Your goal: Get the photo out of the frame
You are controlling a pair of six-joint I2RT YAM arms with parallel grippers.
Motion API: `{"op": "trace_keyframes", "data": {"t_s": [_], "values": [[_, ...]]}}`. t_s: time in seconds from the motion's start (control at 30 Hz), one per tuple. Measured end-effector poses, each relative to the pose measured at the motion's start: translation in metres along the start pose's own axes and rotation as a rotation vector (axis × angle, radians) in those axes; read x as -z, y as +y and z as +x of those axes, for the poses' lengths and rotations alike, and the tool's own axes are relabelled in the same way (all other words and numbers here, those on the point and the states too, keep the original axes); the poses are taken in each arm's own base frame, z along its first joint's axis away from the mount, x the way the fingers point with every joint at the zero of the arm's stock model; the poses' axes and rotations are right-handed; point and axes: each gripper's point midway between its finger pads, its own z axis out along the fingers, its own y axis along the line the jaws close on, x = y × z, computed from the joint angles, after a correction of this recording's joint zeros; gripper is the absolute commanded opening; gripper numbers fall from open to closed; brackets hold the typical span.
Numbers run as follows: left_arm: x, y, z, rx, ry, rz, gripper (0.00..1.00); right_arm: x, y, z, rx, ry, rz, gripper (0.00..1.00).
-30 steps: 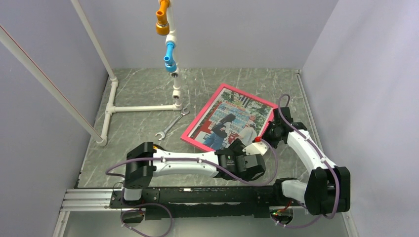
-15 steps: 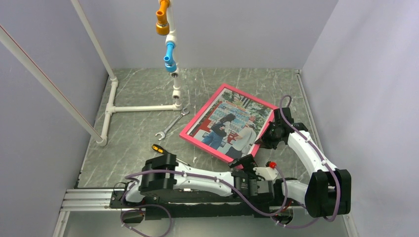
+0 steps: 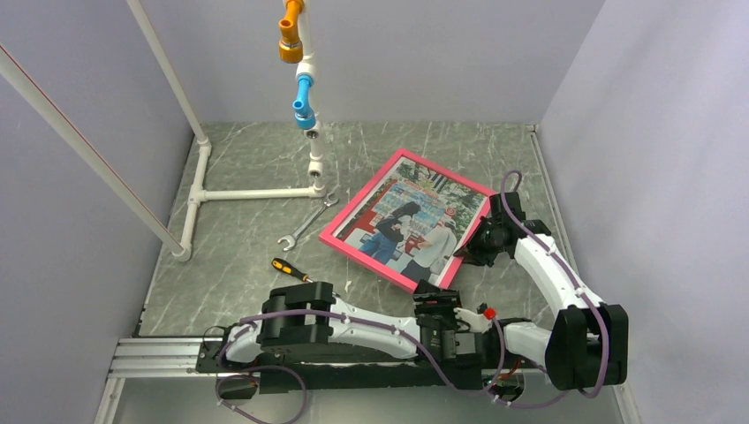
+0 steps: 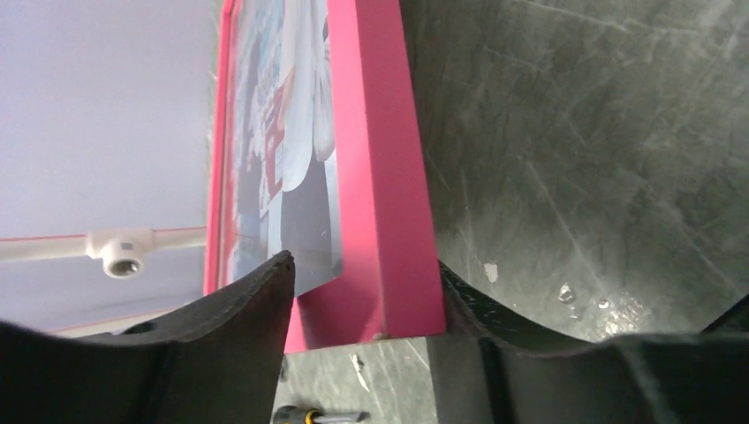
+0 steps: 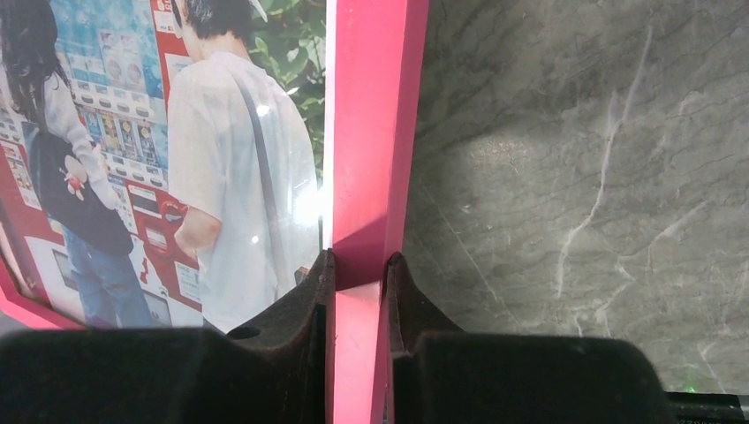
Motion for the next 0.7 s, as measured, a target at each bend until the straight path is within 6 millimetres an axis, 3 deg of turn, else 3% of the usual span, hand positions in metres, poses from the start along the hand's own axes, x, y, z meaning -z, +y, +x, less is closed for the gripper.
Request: {"op": "trace_keyframes", "data": {"t_s": [0.17, 0.33, 0.47, 0.57, 0.7], "values": [[0.003, 0.001, -0.002, -0.073, -0.023, -0.027, 0.38, 0.003, 0.003, 0.0, 0.005, -0.002, -0.013, 0.0], [0.006, 0.009, -0.001, -0.171, -0.019, -0.066, 0.16, 0.014, 0.014, -0.004, 0.035, -0.019, -0.058, 0.37], [0.006, 0.016, 0.003, -0.152, -0.01, -0.114, 0.12, 0.04, 0.036, -0.02, 0.111, -0.116, -0.151, 0.56], [0.007, 0.019, 0.002, -0.12, -0.014, -0.116, 0.02, 0.063, 0.049, -0.039, 0.167, -0.217, -0.182, 0.62], [0.009, 0.022, 0.003, -0.106, -0.009, -0.111, 0.0, 0.101, 0.062, -0.063, 0.22, -0.374, -0.209, 0.68]]}}
